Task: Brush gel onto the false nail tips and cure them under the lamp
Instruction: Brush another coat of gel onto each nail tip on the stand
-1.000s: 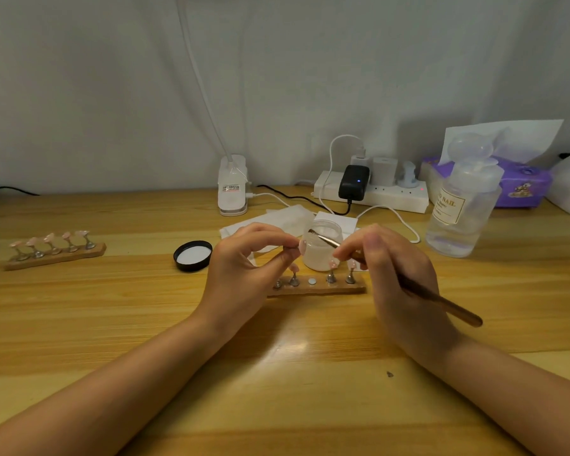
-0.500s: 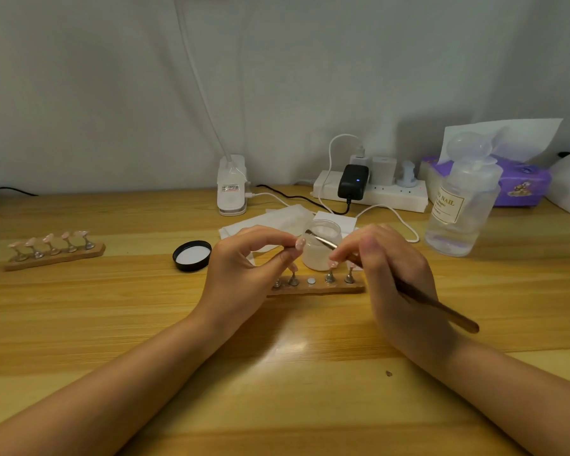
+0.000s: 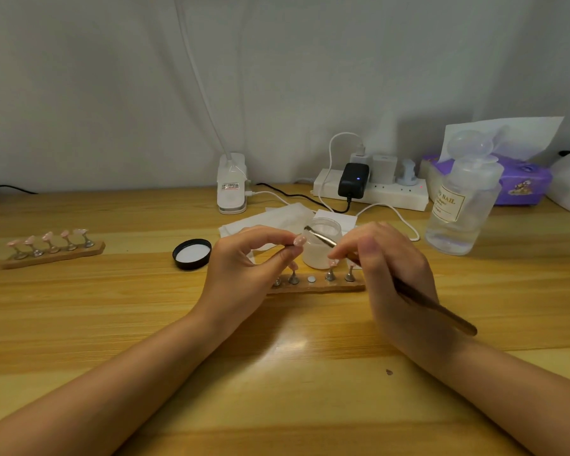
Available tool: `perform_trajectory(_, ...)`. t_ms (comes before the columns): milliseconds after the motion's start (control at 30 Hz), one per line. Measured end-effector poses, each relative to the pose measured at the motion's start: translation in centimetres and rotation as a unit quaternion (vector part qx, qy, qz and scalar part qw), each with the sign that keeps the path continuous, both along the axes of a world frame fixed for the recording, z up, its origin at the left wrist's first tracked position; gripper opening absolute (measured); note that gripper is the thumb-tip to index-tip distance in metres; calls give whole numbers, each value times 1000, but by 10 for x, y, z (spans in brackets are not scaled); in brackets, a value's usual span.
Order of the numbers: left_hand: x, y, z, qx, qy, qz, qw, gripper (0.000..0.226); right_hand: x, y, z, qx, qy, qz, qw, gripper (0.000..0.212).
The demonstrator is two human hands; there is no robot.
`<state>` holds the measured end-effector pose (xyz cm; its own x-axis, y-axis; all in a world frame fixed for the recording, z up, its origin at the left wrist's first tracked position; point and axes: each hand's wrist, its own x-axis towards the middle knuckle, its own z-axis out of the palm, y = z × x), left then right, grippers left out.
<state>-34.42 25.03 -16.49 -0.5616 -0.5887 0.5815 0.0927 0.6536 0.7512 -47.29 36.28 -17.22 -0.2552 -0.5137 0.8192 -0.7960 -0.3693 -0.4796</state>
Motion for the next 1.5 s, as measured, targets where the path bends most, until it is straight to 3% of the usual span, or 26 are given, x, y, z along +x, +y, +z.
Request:
perform_trajectory(100, 0, 0, 0, -6, 3, 3, 1000, 13, 3, 0, -2, -20, 97, -5, 995, 52)
perform_trajectory(167, 0, 0, 0, -10, 2, 7, 1000, 13, 2, 0, -3, -21, 111, -5, 994, 53)
perform_trajectory(467, 0, -1, -2, 11, 6, 4, 1000, 9, -2, 1, 1, 14, -51, -5, 999, 36)
perform_trajectory(700, 1, -2, -2, 2, 1, 5, 1000, 13, 1, 0, -1, -19, 113, -7, 993, 51)
perform_trajectory(1000, 1, 0, 1, 0, -1, 9, 1000, 14, -2, 1, 3, 45, -85, -6, 995, 34)
perform_trajectory(1200, 0, -1, 1, -29, 5, 3, 1000, 19, 0, 0, 5, 38, -28, 5, 999, 23)
perform_trajectory(1500, 0, 2, 2, -53, -13, 15, 998, 21, 1, 0, 4, 39, -12, 26, 999, 36)
